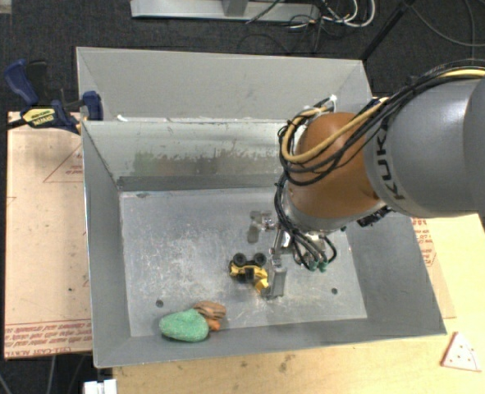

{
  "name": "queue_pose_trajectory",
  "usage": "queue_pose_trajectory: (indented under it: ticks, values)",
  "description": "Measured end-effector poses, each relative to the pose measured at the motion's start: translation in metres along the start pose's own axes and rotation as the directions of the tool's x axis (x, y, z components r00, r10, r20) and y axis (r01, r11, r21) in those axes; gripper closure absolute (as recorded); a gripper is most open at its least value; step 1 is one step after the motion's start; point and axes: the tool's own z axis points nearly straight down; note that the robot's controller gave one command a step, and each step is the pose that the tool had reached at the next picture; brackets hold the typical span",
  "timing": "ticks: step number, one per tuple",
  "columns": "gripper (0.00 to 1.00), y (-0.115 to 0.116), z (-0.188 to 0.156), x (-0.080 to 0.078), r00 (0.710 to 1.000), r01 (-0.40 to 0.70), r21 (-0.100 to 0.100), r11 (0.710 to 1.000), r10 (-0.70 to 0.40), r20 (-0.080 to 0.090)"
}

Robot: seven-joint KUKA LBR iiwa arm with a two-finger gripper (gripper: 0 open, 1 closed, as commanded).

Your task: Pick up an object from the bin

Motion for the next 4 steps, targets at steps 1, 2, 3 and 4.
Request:
queue_pose_trajectory:
  ticks: [1, 2, 3, 4]
  values:
    - [0.00, 0.0014, 0.0557, 0.0118, 0.998, 0.062, 0.000, 0.998, -0.062, 0.001]
    - [1.00, -0.0064, 0.0566, 0.0204, 0.999, -0.052, 0.000, 0.999, 0.052, 0.001]
    - [1.00, -0.0064, 0.0566, 0.0203, 0.999, -0.052, 0.000, 0.999, 0.052, 0.001]
    - [1.00, -0.0064, 0.0527, 0.0217, 0.999, -0.052, 0.000, 0.999, 0.052, -0.004]
